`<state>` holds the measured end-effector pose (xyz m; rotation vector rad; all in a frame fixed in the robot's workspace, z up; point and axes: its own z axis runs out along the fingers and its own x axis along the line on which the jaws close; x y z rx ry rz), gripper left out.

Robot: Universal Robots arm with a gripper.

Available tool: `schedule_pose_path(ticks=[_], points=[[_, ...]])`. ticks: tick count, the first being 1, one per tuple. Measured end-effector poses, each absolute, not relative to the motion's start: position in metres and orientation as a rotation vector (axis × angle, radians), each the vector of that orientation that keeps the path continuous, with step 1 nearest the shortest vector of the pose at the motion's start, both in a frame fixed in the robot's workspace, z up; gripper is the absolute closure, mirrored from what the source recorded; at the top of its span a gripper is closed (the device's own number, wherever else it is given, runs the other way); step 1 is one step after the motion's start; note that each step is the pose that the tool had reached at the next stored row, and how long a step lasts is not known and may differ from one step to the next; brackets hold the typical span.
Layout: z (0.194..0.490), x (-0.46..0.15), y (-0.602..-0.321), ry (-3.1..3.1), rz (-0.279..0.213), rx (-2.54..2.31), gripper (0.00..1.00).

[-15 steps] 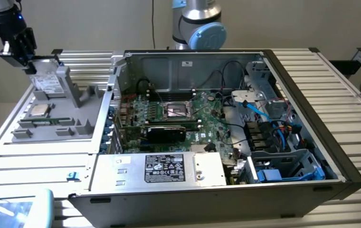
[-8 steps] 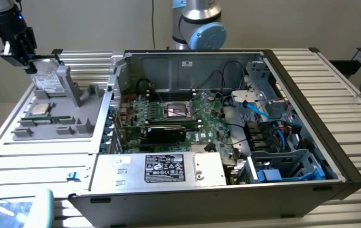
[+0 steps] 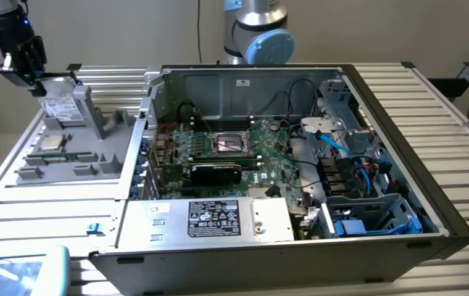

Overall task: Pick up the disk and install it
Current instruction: 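Pick up the disk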

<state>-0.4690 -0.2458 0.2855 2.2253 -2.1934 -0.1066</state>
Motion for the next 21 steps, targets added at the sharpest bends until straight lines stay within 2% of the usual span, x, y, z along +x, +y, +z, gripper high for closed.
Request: schedule_pose_path(ticks=[11,17,21], points=[[0.2856,-0.4690,-0.2459,-2.192,-0.089,2.226,0.61],[0.2851,-0.4690,-0.2493,-2.213,-0.130,2.250,0.61],[0.2850,-0.4690,-0.2499,-2.215,-0.135,2.251,0.61]])
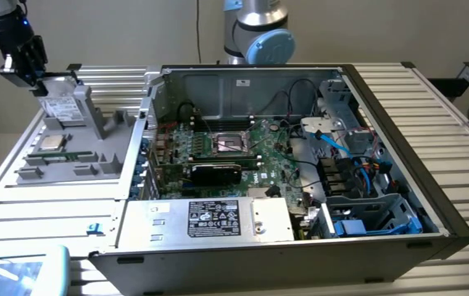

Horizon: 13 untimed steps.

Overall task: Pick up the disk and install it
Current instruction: 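Pick up the disk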

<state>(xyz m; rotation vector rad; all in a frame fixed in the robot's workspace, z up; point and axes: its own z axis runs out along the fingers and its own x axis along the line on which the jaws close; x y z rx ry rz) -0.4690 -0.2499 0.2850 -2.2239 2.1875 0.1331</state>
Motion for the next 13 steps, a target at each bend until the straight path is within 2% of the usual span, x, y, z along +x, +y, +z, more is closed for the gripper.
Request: schedule_pose_path(ticks=[13], points=[[0.2850,-0.4690,-0.2500,2.162,0.133,-2.250,0.61]])
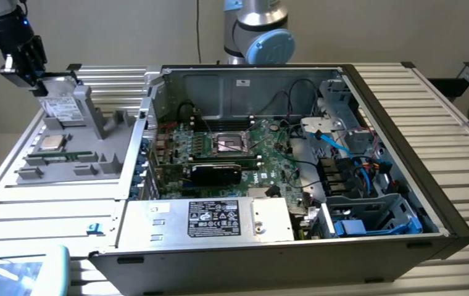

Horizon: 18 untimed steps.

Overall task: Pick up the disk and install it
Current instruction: 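Pick up the disk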

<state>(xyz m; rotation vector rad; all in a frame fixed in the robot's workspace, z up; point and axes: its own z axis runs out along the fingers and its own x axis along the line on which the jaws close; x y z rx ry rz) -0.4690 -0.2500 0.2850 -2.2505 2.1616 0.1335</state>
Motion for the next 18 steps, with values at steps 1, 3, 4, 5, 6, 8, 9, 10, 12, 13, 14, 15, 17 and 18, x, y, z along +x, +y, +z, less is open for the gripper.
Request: schedule_pose_path(ticks=[1,3,4,5,6,8,9,10,12,13,14,15,17,18], points=[[0.2850,-0.4690,-0.2500,2.164,0.133,-2.248,0.61],[0.2850,-0.4690,-0.2500,2.171,0.133,-2.240,0.61],[0.2850,-0.4690,-0.2500,2.176,0.133,-2.236,0.61],[0.2850,-0.4690,-0.2500,2.181,0.133,-2.231,0.61],[0.2850,-0.4690,-0.2500,2.186,0.133,-2.226,0.61],[0.2850,-0.4690,-0.2500,2.195,0.133,-2.216,0.61],[0.2849,-0.4690,-0.2500,2.200,0.133,-2.211,0.61],[0.2849,-0.4690,-0.2500,2.204,0.133,-2.206,0.61],[0.2849,-0.4690,-0.2500,2.211,0.133,-2.199,0.61],[0.2849,-0.4690,-0.2500,2.214,0.133,-2.197,0.61],[0.2849,-0.4690,-0.2500,2.214,0.133,-2.196,0.61],[0.2849,-0.4690,-0.2500,2.214,0.133,-2.196,0.61],[0.2849,-0.4690,-0.2500,2.214,0.133,-2.196,0.61],[0.2851,-0.4690,-0.2500,2.214,0.133,-2.196,0.61]])
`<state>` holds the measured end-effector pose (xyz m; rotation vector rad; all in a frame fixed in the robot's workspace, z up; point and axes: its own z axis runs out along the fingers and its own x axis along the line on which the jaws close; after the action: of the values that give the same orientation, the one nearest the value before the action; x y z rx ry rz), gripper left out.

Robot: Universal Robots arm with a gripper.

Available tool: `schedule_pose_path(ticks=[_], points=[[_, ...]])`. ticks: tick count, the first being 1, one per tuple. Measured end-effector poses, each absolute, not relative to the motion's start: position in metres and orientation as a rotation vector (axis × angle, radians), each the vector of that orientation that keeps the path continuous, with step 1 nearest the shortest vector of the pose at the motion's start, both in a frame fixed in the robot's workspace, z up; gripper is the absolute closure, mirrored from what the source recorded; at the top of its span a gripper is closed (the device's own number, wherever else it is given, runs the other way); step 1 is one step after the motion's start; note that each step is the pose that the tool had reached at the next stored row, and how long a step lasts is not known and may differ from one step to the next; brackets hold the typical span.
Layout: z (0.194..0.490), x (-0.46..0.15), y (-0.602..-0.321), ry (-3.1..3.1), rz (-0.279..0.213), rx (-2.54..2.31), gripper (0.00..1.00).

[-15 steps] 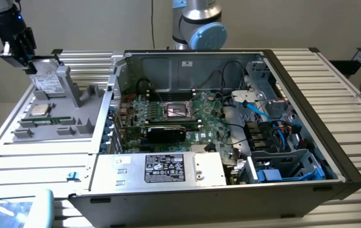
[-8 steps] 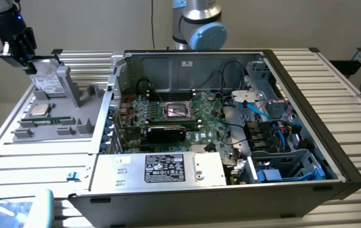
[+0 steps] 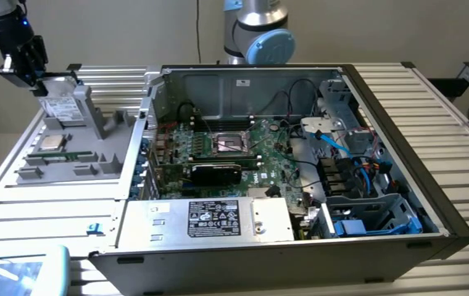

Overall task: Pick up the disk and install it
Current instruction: 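Pick up the disk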

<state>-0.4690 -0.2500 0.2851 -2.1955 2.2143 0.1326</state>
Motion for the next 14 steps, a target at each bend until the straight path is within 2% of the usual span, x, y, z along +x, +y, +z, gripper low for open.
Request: schedule_pose_path(ticks=[14], points=[[0.2942,-0.4674,-0.2500,2.215,0.133,-2.196,0.61]])
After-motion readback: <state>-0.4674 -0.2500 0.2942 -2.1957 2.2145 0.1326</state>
